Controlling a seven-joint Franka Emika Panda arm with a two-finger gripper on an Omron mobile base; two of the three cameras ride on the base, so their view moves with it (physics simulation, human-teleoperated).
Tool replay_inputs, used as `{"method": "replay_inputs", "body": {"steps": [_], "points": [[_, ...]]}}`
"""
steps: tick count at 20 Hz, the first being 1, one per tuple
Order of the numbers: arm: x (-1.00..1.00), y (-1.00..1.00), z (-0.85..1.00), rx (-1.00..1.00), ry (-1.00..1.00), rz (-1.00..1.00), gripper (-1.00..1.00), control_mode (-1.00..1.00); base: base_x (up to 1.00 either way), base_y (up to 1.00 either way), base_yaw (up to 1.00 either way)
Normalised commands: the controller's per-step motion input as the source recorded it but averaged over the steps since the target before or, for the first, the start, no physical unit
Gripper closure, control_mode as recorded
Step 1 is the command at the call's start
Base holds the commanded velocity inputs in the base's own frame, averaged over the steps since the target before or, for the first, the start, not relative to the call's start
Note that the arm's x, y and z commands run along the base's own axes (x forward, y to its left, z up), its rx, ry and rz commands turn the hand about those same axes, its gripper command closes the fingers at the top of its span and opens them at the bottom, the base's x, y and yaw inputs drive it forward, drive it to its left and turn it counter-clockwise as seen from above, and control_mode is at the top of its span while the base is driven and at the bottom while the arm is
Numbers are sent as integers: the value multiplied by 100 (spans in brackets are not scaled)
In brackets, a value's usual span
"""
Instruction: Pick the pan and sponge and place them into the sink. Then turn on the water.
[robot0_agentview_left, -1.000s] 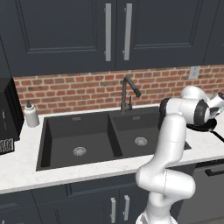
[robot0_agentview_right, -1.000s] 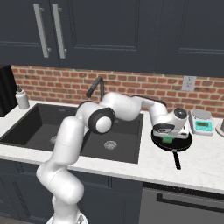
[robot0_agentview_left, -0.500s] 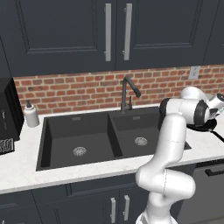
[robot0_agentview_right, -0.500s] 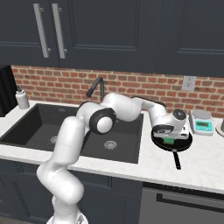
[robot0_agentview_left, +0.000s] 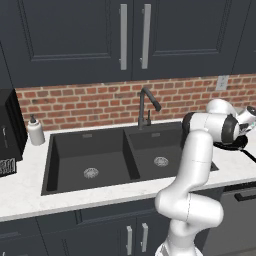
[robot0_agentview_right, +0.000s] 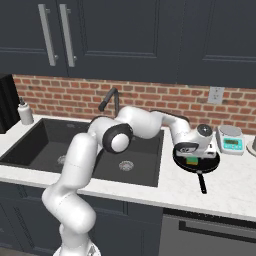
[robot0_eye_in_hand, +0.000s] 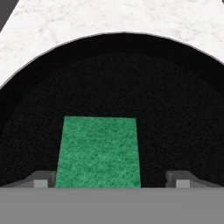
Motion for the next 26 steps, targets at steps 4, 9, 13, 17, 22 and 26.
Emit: {"method": "replay_inputs", "body": {"steps": [4, 9, 13, 17, 22, 26], "points": [[-13, -17, 32, 0, -5, 2, -100, -100, 0, 0, 0], [-58, -26, 29, -1, -6, 2, -100, -100, 0, 0, 0], [-60, -23, 28, -7, -1, 0, -100, -100, 0, 0, 0], [-48, -21, 23, -11, 1, 0, -100, -100, 0, 0, 0], [-55, -3, 3, -10, 6, 0, -100, -100, 0, 0, 0], [-50, 0, -3, -7, 8, -2, -100, -100, 0, 0, 0]]}}
